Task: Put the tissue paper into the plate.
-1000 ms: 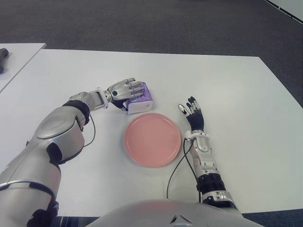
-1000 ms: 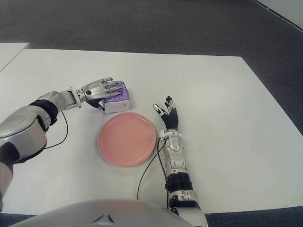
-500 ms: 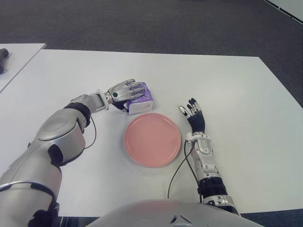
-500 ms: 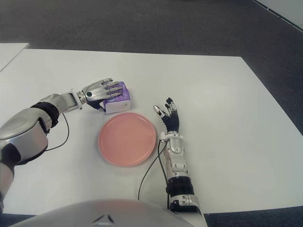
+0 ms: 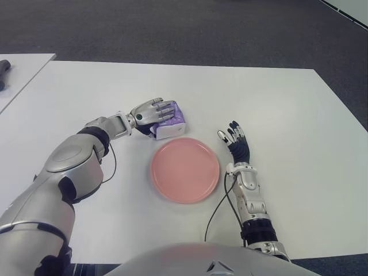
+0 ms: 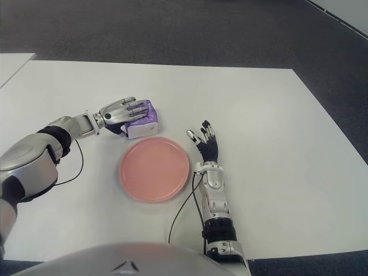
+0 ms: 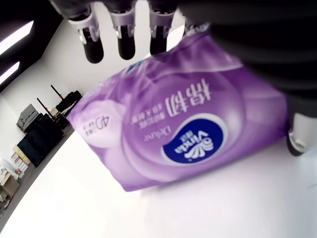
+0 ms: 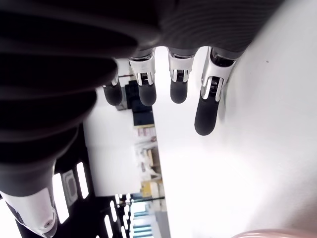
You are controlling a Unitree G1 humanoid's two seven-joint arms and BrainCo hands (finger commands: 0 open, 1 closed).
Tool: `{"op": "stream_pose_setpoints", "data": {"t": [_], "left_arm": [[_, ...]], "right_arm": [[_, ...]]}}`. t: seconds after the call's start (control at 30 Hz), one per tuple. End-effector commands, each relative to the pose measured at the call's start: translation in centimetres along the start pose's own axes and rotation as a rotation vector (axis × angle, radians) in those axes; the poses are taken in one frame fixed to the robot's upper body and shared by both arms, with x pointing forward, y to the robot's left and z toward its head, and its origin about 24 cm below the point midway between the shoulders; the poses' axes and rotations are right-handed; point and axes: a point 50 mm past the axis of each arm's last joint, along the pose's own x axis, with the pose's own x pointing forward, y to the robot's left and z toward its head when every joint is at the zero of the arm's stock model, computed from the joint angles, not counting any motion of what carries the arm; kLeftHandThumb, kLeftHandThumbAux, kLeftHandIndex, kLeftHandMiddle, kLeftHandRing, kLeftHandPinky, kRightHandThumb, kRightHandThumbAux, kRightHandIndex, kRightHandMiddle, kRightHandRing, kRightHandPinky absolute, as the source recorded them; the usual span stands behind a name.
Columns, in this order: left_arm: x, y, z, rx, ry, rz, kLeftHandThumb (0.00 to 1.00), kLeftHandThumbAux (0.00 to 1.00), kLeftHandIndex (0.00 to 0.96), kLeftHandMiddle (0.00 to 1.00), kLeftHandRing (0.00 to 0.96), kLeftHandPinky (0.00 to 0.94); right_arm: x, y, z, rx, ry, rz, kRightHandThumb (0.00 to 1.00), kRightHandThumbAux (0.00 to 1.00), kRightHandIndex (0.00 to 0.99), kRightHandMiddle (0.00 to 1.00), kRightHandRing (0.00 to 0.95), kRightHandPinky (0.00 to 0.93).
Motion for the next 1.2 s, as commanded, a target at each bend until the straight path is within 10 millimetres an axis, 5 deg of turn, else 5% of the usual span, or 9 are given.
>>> {"op": "stream_pose_setpoints", "data": {"t": [0.03,0.77,0.83,0.9,0.93,1.0,1.2], "left_arm": [[-1.96,-3.82,4.83,-0.074,-0.144,-0.211,0.212,0.408,0.0,0.0,0.0,0.0],[-1.98,-4.25,5.69,-0.142,-0.104,-0.235,0.191,0.401,0.0,0.0,0.0,0.022],[-1.99,-4.26,5.71,-0.166,-0.083,-0.227,0.293,0.445,0.072,0.107,0.12,0.185],[-1.83,-4.0,5.49,-0.188,-0.062,-0.2,0.329,0.46,0.097,0.143,0.162,0.24],[-1.71,-3.79,5.32,-0.201,-0.049,-0.181,0.469,0.545,0.215,0.26,0.282,0.349],[-1.58,-3.59,5.14,-0.215,-0.036,-0.162,0.591,0.619,0.318,0.361,0.387,0.445],[-1.58,-3.62,5.15,-0.19,0.042,-0.092,0.815,0.662,0.394,0.509,0.651,0.677]], "right_arm": [[-1.29,-0.2,-2.73,0.002,0.148,-0.026,0.204,0.66,0.0,0.0,0.0,0.009],[-1.47,-0.06,-2.64,0.002,0.149,-0.026,0.204,0.66,0.0,0.0,0.0,0.009],[-1.45,-0.03,-2.64,0.002,0.149,-0.026,0.204,0.66,0.0,0.0,0.0,0.009],[-1.44,-0.03,-2.64,0.002,0.149,-0.026,0.204,0.66,0.0,0.0,0.0,0.009],[-1.44,-0.03,-2.64,0.002,0.149,-0.026,0.204,0.66,0.0,0.0,0.0,0.009],[-1.43,-0.03,-2.65,0.002,0.149,-0.026,0.204,0.66,0.0,0.0,0.0,0.009],[-1.31,-0.13,-2.64,0.002,0.15,-0.027,0.204,0.66,0.0,0.0,0.0,0.009]]}}
